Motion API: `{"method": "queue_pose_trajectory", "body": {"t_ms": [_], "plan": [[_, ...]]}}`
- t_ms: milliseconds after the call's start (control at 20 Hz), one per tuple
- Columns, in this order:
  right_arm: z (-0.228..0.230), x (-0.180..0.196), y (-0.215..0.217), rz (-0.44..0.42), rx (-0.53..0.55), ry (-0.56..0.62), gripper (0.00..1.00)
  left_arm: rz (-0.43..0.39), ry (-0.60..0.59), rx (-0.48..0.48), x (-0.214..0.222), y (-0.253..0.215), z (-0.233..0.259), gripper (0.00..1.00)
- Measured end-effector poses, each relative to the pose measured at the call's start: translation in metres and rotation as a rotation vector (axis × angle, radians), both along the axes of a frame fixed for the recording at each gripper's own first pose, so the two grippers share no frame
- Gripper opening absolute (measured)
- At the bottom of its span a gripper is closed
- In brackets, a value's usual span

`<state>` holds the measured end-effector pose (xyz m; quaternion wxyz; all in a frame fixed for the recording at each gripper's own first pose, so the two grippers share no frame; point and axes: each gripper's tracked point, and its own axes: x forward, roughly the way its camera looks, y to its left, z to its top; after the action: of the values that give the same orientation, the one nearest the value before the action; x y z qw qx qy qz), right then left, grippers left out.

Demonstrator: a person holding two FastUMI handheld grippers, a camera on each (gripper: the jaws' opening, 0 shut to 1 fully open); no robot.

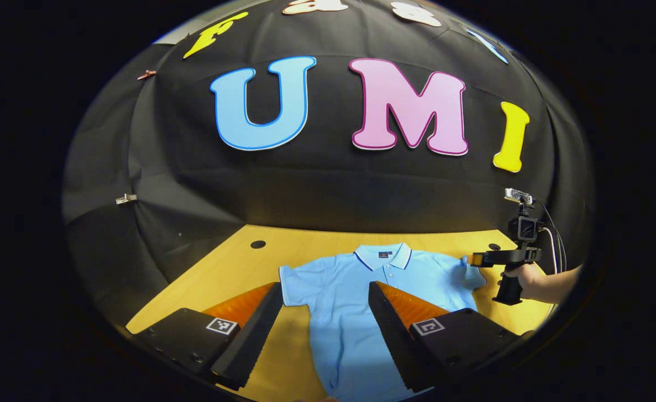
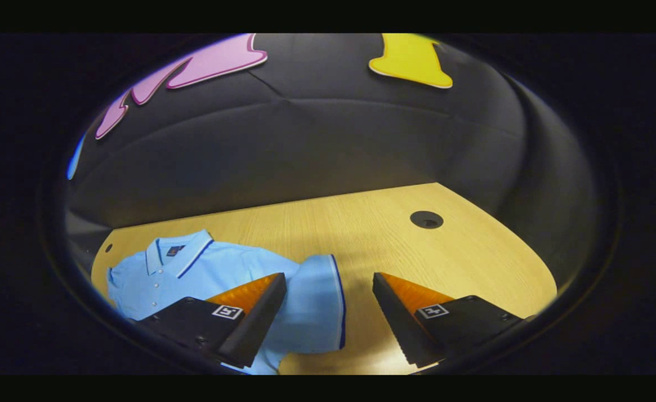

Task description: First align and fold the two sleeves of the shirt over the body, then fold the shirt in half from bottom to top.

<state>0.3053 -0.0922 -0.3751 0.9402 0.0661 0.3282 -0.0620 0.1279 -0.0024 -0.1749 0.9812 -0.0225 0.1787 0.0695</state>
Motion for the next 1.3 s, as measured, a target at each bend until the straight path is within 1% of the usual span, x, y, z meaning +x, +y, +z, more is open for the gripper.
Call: {"method": "queue_pose_trajectory", "body": {"t_ms": [50, 100, 200, 250, 300, 350, 400, 500, 550, 600, 650, 700, 800, 850, 900, 950, 1000, 1150, 1300], "plan": [[-0.005, 0.003, 0.001, 0.003, 0.004, 0.002, 0.94, -0.004, 0.004, -0.003, 0.000, -0.002, -0.003, 0.98], [-0.011, 0.006, 0.002, 0.008, 0.007, 0.009, 0.97, -0.007, 0.008, -0.001, 0.002, -0.004, -0.006, 0.98], [-0.020, 0.004, 0.005, 0.022, 0.004, 0.046, 0.97, -0.016, 0.007, 0.003, 0.004, -0.006, -0.007, 0.98], [-0.022, 0.011, 0.003, 0.033, -0.021, 0.024, 0.98, -0.018, 0.005, 0.005, 0.006, -0.007, -0.006, 0.98], [-0.023, 0.011, 0.006, 0.048, -0.026, 0.035, 0.96, -0.019, 0.003, 0.005, 0.007, -0.008, -0.005, 0.98], [-0.022, 0.009, 0.007, 0.051, -0.046, 0.036, 0.87, -0.019, -0.001, 0.002, 0.007, -0.009, -0.004, 0.98], [-0.029, 0.013, 0.011, 0.065, -0.043, 0.034, 0.77, -0.020, -0.004, -0.002, 0.006, -0.010, -0.003, 0.98], [-0.022, 0.011, 0.017, 0.062, -0.022, 0.042, 0.39, -0.022, -0.001, 0.000, 0.005, -0.011, -0.004, 0.98], [-0.022, 0.009, 0.016, 0.047, -0.018, 0.047, 0.19, -0.022, 0.000, 0.005, 0.004, -0.010, -0.004, 0.98], [-0.020, 0.012, 0.019, 0.040, -0.007, 0.047, 0.22, -0.021, 0.001, 0.010, 0.004, -0.009, -0.005, 0.98], [-0.021, 0.011, 0.020, 0.034, 0.003, 0.051, 0.04, -0.019, 0.001, 0.012, 0.003, -0.008, -0.004, 0.98], [-0.021, 0.012, 0.020, 0.034, 0.014, 0.053, 0.07, -0.017, 0.002, 0.012, 0.002, -0.008, -0.005, 0.98], [-0.017, 0.010, 0.019, 0.032, 0.018, 0.054, 0.07, -0.010, 0.003, 0.012, -0.001, -0.005, -0.005, 0.98], [-0.010, 0.010, 0.019, 0.036, 0.010, 0.040, 0.07, -0.006, 0.002, 0.010, -0.002, -0.003, -0.005, 0.98], [0.001, 0.014, 0.019, 0.040, -0.003, 0.016, 0.04, -0.004, 0.002, 0.008, -0.003, -0.002, -0.005, 0.98], [0.013, 0.015, 0.020, 0.045, -0.012, -0.008, 0.07, -0.002, 0.001, 0.007, -0.005, 0.000, -0.005, 0.98], [0.025, 0.018, 0.024, 0.047, -0.013, -0.029, 0.07, 0.002, 0.001, 0.007, -0.006, 0.001, -0.005, 0.98], [0.054, 0.017, 0.043, 0.071, 0.008, -0.063, 0.07, 0.012, -0.003, 0.003, -0.009, 0.006, -0.005, 0.98], [0.073, 0.015, 0.073, 0.128, 0.018, -0.087, 0.07, 0.027, -0.010, -0.005, -0.011, 0.014, -0.004, 0.98]]}}
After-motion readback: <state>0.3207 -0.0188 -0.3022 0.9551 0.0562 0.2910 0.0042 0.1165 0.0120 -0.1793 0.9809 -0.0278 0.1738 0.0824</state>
